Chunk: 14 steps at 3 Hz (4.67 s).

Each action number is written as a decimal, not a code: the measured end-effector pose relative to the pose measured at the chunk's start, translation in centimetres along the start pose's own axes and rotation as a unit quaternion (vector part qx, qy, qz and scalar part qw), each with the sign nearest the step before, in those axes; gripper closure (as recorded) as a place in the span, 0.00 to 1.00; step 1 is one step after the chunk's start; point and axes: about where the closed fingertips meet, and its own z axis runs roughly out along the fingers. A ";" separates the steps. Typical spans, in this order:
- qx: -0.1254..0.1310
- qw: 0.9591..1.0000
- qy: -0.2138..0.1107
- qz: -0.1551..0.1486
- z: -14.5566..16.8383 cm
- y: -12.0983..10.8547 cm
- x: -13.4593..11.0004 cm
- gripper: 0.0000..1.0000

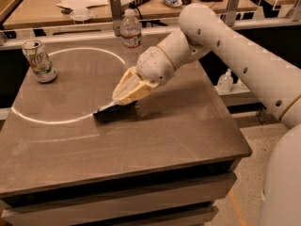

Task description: Move rxbar blueberry near 7up can

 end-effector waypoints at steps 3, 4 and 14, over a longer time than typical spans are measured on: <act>0.171 0.985 0.016 -0.009 2.8 -7.4 -5.1 0.97; 0.168 0.985 0.028 0.011 1.5 -7.2 -3.8 0.75; 0.098 0.985 0.043 0.132 3.5 1.8 3.5 1.00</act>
Offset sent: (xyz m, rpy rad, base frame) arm 0.0289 0.0791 0.0380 0.1226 -0.1839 -0.2943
